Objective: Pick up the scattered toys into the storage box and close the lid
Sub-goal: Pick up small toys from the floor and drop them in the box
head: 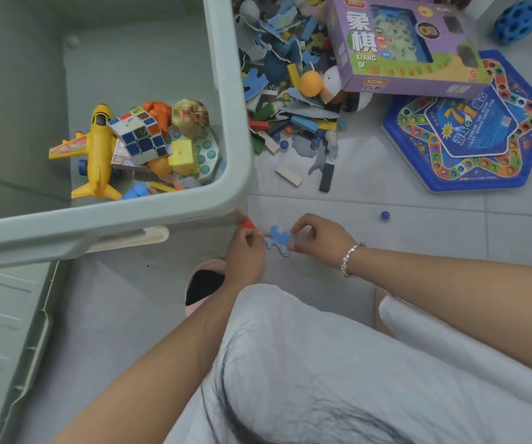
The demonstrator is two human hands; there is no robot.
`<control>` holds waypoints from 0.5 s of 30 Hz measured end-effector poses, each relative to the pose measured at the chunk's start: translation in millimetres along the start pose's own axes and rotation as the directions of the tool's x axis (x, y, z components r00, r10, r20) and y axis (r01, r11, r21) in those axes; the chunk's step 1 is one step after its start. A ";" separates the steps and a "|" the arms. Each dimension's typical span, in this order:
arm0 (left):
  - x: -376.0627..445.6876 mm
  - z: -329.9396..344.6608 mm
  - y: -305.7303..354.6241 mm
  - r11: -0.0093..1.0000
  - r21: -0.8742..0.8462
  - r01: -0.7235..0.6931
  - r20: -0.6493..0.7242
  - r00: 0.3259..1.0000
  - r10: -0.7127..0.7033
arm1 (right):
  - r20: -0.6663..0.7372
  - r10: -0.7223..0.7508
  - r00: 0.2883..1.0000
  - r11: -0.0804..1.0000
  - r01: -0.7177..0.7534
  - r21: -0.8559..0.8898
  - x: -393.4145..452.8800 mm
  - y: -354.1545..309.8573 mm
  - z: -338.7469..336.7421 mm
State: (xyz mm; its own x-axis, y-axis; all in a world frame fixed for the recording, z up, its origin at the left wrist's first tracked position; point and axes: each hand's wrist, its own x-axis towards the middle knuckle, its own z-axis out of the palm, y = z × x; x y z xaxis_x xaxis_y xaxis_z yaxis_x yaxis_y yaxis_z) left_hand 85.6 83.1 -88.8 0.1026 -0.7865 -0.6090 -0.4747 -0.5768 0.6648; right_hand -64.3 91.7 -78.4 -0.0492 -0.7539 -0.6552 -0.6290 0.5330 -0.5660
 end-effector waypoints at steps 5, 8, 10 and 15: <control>-0.9 1.4 1.4 0.995 0.019 0.094 -0.071 0.993 -0.092 | 0.003 -0.022 1.000 0.992 0.022 -0.122 4.1 -6.7 24.3; 1.7 2.0 1.6 0.994 0.043 0.100 -0.117 0.989 -0.095 | -0.021 -0.003 1.000 0.987 0.000 -0.161 4.6 -11.5 35.3; 2.7 1.2 3.3 0.996 0.039 0.085 -0.152 0.985 -0.078 | -0.041 -0.005 0.999 0.976 -0.004 -0.218 3.8 -14.1 38.8; 3.3 -2.2 3.9 0.997 0.076 0.031 -0.156 0.988 -0.019 | -0.089 0.027 0.996 0.951 -0.053 -0.304 2.8 -11.3 28.7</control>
State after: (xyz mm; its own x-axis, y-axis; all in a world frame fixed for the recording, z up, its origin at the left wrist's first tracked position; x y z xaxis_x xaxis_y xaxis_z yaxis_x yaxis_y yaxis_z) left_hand 86.0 77.7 -87.3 0.2472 -0.8001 -0.5466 -0.5362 -0.5828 0.6106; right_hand -35.0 94.5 -88.2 -0.1350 -0.7706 -0.6228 -0.8313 0.4301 -0.3520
